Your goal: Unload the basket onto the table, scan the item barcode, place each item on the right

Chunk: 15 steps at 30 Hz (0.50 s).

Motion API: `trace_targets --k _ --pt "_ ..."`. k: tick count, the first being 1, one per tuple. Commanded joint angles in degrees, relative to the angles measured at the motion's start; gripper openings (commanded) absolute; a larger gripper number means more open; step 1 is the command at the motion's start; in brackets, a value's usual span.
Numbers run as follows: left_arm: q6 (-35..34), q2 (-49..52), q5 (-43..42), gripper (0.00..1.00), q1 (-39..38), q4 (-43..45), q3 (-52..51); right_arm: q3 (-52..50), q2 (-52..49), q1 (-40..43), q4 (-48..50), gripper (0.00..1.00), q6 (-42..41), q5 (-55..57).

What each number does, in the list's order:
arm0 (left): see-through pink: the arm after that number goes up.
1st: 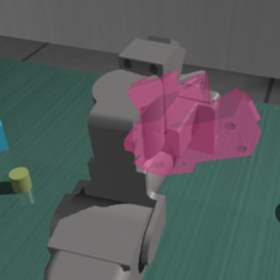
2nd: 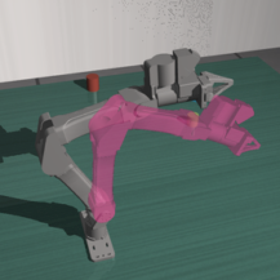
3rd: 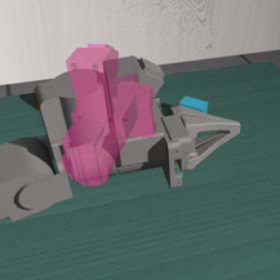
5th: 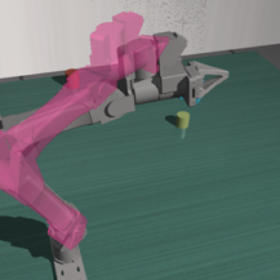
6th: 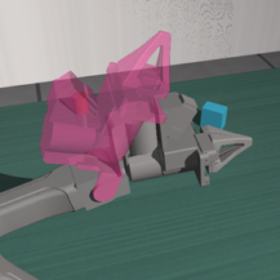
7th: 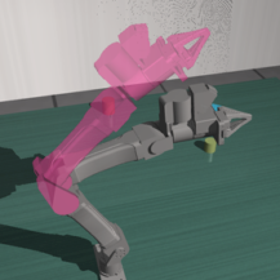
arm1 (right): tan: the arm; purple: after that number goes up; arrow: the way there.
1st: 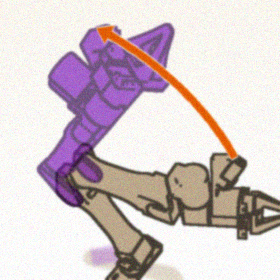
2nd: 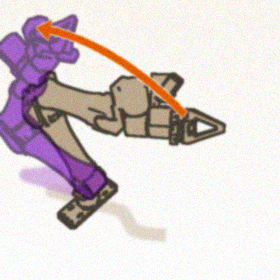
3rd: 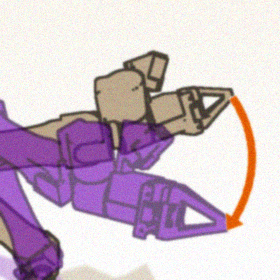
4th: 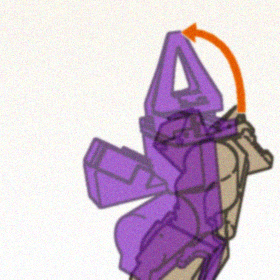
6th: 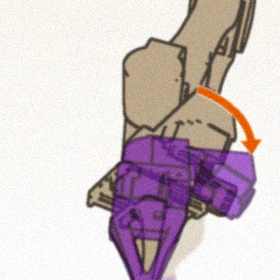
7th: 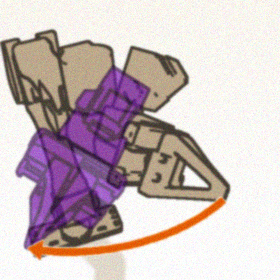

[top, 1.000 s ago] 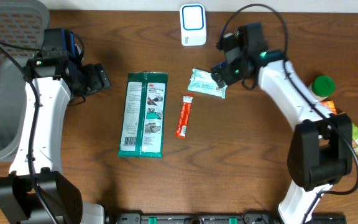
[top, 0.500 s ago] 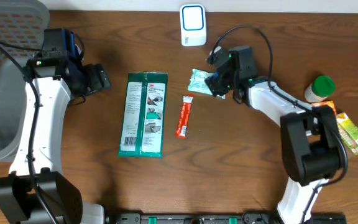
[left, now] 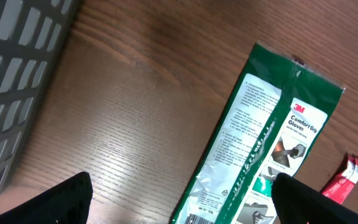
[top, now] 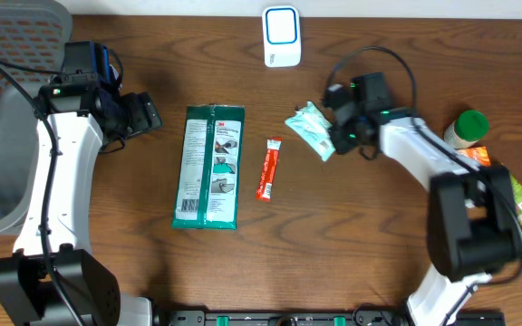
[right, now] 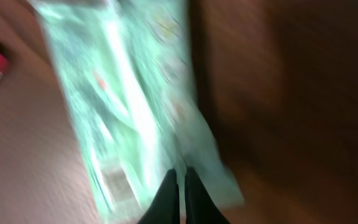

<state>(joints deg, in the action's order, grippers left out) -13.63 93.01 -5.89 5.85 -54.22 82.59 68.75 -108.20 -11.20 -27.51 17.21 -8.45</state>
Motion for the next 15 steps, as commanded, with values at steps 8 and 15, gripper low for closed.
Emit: trace_targets --k 8,15 --pt "0.3 0.2 0.1 0.92 0.2 -0.3 0.2 -0.1 10.4 7.6 -12.0 0.14 -5.4 4.7" --pt "0.3 0.2 0.1 0.92 0.2 -0.3 0.2 -0.2 7.6 6.3 -0.5 0.85 -5.4 -7.3"
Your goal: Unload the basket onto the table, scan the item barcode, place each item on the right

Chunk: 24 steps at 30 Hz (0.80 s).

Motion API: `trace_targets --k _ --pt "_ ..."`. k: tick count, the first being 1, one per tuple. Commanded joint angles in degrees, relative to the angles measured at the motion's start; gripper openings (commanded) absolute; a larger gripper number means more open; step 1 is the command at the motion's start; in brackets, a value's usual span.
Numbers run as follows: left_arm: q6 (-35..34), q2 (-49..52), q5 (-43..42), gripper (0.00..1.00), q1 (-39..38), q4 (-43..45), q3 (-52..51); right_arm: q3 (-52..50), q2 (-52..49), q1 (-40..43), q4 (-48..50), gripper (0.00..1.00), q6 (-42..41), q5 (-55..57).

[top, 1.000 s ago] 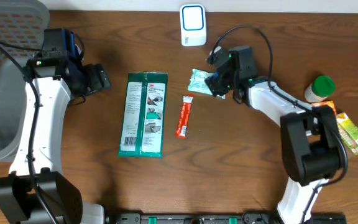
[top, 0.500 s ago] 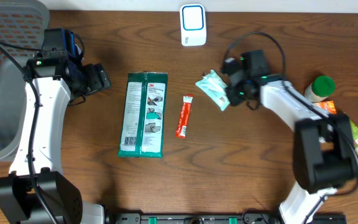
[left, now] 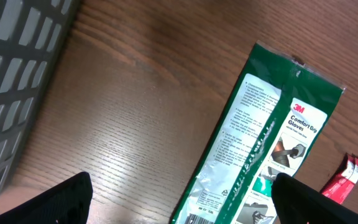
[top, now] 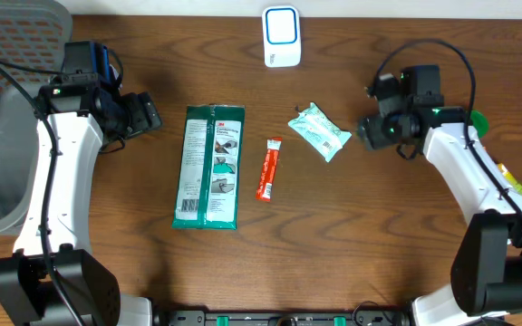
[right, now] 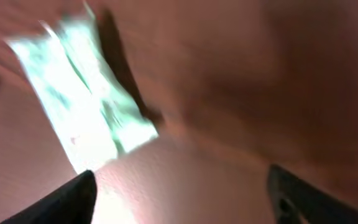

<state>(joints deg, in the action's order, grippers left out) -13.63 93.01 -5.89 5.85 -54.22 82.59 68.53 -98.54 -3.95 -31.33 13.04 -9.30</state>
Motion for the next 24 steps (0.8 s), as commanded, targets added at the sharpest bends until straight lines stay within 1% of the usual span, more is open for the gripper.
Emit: trace_targets --k 1,5,10,11,12,13,14,16,17,18,19,20,22,24 --pt "0.3 0.2 0.1 0.93 0.2 -0.3 0.2 0.0 -3.0 -1.4 4.9 0.86 -1.2 -6.4" --pt "0.3 0.2 0.1 0.93 0.2 -0.3 0.2 0.0 -8.0 -3.1 10.0 0.85 -1.2 -6.6" --pt "0.3 0.2 0.1 0.92 0.2 -0.3 0.2 0.0 -16.3 -5.0 15.6 0.84 -1.2 -10.8" --pt "0.3 0.2 0.1 0.92 0.2 -0.3 0.2 0.0 -17.8 -5.3 16.6 0.84 -1.2 -11.4" --pt "0.3 0.2 0.1 0.92 0.2 -0.3 0.2 0.0 -19.0 -5.6 17.2 0.8 -1.2 -11.4" --pt "0.3 0.2 0.1 0.92 0.2 -0.3 0.2 0.0 -19.5 -5.9 17.4 0.75 -1.2 -11.1" --pt "0.3 0.2 0.1 0.92 0.2 -0.3 0.2 0.0 -19.9 -6.1 17.4 0.63 -1.2 -10.4" --pt "0.3 0.2 0.1 0.93 0.2 -0.3 0.2 0.0 -19.7 -5.9 16.9 0.35 -1.2 -9.0" --pt "0.3 0.2 0.1 0.92 0.2 -0.3 0.2 0.0 -19.1 -5.7 16.2 0.27 -1.3 -8.9" --pt "0.3 0.2 0.1 0.93 0.2 -0.3 0.2 0.0 -18.5 -5.3 15.4 0.24 -1.3 -8.7" --pt "0.3 0.2 0.1 0.93 0.2 -0.3 0.2 0.0 -17.4 -4.7 14.2 0.18 -1.4 -7.9" --pt "0.3 0.2 0.1 0.92 0.2 -0.3 0.1 0.0 -16.3 -4.0 12.7 0.14 -1.9 -6.2" --pt "0.3 0.2 0.1 0.92 0.2 -0.3 0.2 0.0 -13.3 -2.4 8.5 0.08 -3.2 -1.0" --pt "0.3 0.2 0.1 0.92 0.2 -0.3 0.2 0.0 -10.4 -0.7 4.3 0.06 -3.2 5.3"
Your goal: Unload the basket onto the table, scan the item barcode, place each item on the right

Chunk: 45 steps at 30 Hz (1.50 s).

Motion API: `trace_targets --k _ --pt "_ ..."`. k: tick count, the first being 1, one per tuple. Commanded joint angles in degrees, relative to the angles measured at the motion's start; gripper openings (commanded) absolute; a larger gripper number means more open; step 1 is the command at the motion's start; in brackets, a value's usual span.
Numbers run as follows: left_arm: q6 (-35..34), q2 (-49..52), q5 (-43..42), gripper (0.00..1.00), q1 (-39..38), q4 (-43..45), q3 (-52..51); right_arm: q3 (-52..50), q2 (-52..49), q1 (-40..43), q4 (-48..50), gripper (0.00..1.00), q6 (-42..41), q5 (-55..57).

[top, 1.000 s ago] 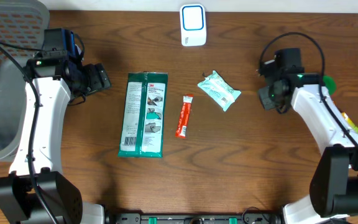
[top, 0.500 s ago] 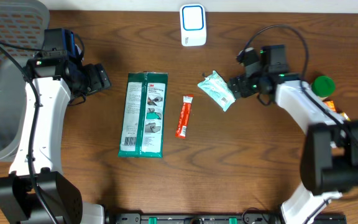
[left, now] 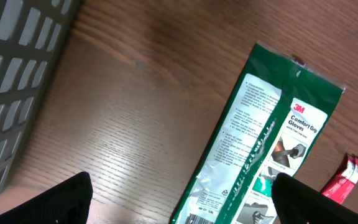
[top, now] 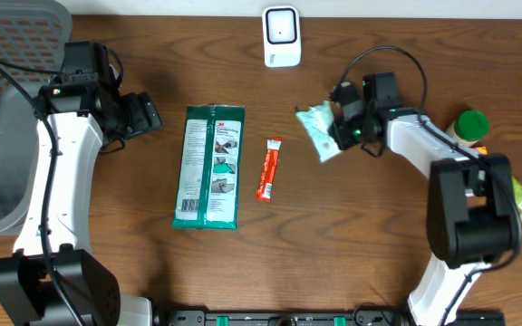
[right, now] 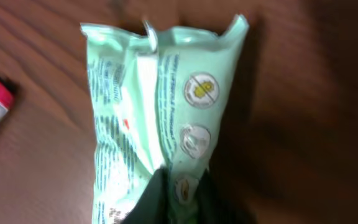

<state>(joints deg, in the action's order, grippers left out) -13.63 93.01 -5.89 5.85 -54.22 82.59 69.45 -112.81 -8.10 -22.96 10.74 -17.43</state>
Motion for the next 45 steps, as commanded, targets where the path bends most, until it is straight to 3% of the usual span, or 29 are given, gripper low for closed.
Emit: trace_targets --k 1,5,8,9,11,12,14,22,23,25,27,36,45 --pt "0.3 0.2 0.1 0.92 0.2 -0.3 0.2 -0.9 5.1 4.1 -6.0 0.06 -0.9 16.8" --pt "0.3 0.2 0.1 0.92 0.2 -0.3 0.2 -0.9 9.5 6.3 -14.1 0.12 0.2 29.7" --pt "0.3 0.2 0.1 0.92 0.2 -0.3 0.2 -0.9 11.1 7.0 -17.3 0.24 3.9 30.9" --pt "0.3 0.2 0.1 0.92 0.2 -0.3 0.2 -0.9 11.1 6.9 -17.0 0.36 3.9 30.8" --pt "0.3 0.2 0.1 0.92 0.2 -0.3 0.2 -0.9 11.1 6.8 -16.0 0.75 3.9 30.7" --pt "0.3 0.2 0.1 0.92 0.2 -0.3 0.2 -0.9 11.1 6.6 -15.6 0.82 3.9 30.7" --pt "0.3 0.2 0.1 0.92 0.2 -0.3 0.2 -0.2 11.6 6.2 -15.4 0.86 3.4 30.4" --pt "0.3 0.2 0.1 0.92 0.2 -0.3 0.2 2.2 15.2 2.7 -13.3 0.81 -2.0 4.1" --pt "0.3 0.2 0.1 0.92 0.2 -0.3 0.2 2.2 15.2 2.4 -13.0 0.77 -4.0 2.8" --pt "0.3 0.2 0.1 0.92 0.2 -0.3 0.2 2.0 14.6 2.1 -12.6 0.49 -7.6 2.6" --pt "0.3 0.2 0.1 0.92 0.2 -0.3 0.2 1.7 13.3 1.9 -12.5 0.37 -9.6 2.6" --pt "0.3 0.2 0.1 0.92 0.2 -0.3 0.2 0.9 2.2 -0.4 -9.0 0.38 -10.1 3.3" --pt "0.3 0.2 0.1 0.92 0.2 -0.3 0.2 0.9 1.2 2.6 -14.0 0.35 -15.0 22.3"
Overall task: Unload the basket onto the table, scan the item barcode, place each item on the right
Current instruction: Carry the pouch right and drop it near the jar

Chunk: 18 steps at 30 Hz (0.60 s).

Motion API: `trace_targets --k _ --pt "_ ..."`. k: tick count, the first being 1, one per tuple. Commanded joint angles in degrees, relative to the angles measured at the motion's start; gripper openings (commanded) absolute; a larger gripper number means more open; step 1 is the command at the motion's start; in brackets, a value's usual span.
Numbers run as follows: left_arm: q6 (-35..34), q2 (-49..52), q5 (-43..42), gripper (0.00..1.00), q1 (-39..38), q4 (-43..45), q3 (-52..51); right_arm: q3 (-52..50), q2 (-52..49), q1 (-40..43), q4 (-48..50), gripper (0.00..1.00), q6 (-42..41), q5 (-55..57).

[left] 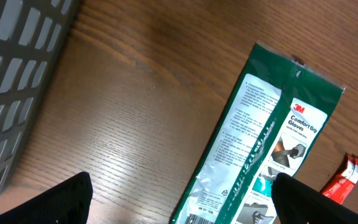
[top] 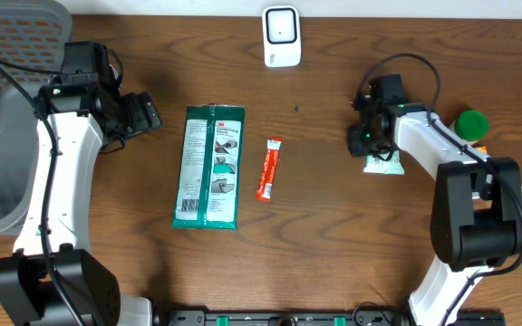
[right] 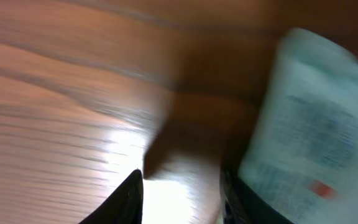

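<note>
A mint-green wipes packet [top: 384, 163] lies on the table at the right; in the blurred right wrist view the packet [right: 306, 140] sits just outside the right-hand finger. My right gripper [top: 364, 140] [right: 180, 198] stands open over it, with only bare wood between the fingers. The white barcode scanner [top: 281, 36] stands at the back centre. A green 3M glove pack [top: 208, 166] [left: 263, 152] and a red sachet [top: 268, 168] [left: 339, 185] lie mid-table. My left gripper [top: 149, 116] [left: 179, 205] hangs wide open left of the glove pack, holding nothing.
A grey mesh basket [top: 3, 118] [left: 14, 68] stands at the far left. At the right edge are a green-capped bottle [top: 468, 125] and more small packets.
The right gripper was shut on the mint packet left of its wrist. Now the packet lies further right on the table and the gripper is open beside it. The left arm is unchanged.
First the right gripper was shut on the mint packet below the scanner. Then the packet lay on the table with the gripper open, off to the right. Then it was shut on the packet again. Now the packet lies at the right, released.
</note>
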<state>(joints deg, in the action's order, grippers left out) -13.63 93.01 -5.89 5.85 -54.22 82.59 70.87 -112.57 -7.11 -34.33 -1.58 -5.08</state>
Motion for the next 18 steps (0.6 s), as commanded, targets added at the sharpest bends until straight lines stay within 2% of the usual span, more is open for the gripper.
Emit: trace_targets --k 1,10,18 --pt "0.3 0.2 0.1 0.92 0.2 -0.3 0.2 -0.5 1.5 2.1 -4.0 0.35 -2.6 11.5" --pt "0.3 0.2 0.1 0.92 0.2 -0.3 0.2 -0.5 2.1 5.4 -12.1 0.39 -1.4 28.0" --pt "0.3 0.2 0.1 0.92 0.2 -0.3 0.2 0.7 2.1 6.0 -11.4 0.41 -1.2 28.4"
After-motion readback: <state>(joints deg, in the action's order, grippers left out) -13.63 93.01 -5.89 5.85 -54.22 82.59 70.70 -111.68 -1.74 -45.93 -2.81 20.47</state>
